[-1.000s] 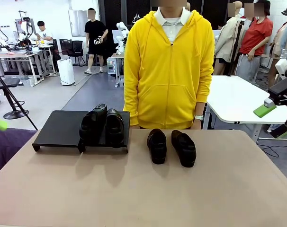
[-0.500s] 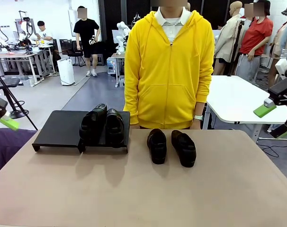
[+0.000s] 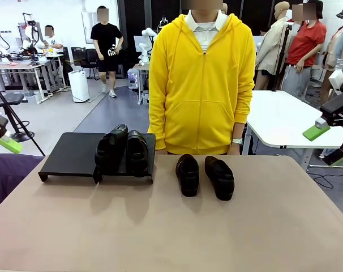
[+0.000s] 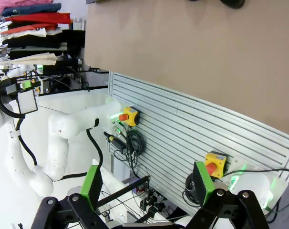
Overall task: Organize the shoes by placing them on the stand.
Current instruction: Pick up one Shoe and place it in the middle of the table.
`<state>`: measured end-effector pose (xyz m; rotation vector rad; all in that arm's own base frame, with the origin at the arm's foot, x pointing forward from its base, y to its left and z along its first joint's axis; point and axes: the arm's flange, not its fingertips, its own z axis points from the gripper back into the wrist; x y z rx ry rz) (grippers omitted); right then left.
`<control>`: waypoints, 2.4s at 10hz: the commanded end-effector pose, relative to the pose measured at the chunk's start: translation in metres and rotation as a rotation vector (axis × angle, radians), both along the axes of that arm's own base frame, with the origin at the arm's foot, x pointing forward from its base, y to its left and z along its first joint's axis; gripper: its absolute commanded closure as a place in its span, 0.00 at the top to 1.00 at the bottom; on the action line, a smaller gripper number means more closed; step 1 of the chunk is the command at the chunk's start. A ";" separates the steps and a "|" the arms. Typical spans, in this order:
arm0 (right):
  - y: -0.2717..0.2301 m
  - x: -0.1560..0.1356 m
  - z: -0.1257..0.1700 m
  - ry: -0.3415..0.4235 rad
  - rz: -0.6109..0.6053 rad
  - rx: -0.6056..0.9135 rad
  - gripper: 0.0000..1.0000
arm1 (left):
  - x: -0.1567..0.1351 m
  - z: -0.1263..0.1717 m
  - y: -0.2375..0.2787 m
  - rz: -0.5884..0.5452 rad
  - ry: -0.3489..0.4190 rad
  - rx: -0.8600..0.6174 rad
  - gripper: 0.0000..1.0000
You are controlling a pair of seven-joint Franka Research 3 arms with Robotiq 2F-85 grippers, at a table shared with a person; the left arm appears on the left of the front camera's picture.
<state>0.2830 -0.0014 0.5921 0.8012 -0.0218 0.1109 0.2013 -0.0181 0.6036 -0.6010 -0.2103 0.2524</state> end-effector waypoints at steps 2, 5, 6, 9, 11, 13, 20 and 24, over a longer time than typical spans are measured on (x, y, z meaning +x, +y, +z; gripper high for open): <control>0.000 0.001 0.002 -0.012 0.018 0.016 1.00 | -0.002 0.000 0.003 -0.019 -0.001 -0.004 1.00; 0.000 0.000 0.000 0.000 0.000 0.000 1.00 | -0.002 0.000 0.003 -0.019 -0.001 -0.004 1.00; 0.024 0.018 0.002 0.029 -0.025 -0.077 1.00 | -0.002 0.000 0.003 -0.019 -0.001 -0.004 1.00; 0.110 0.174 -0.033 0.115 0.039 -0.311 1.00 | -0.002 0.000 0.003 -0.019 -0.001 -0.004 1.00; 0.173 0.240 -0.095 0.106 -0.160 -0.390 1.00 | -0.002 0.000 0.003 -0.019 -0.001 -0.004 1.00; 0.221 0.281 -0.152 0.054 -0.231 -0.526 1.00 | -0.002 0.000 0.003 -0.019 -0.001 -0.004 1.00; 0.245 0.301 -0.195 0.079 -0.124 -0.599 1.00 | -0.002 0.000 0.003 -0.019 -0.001 -0.004 1.00; 0.255 0.333 -0.202 0.117 -0.067 -0.638 1.00 | -0.002 0.000 0.003 -0.019 -0.001 -0.004 1.00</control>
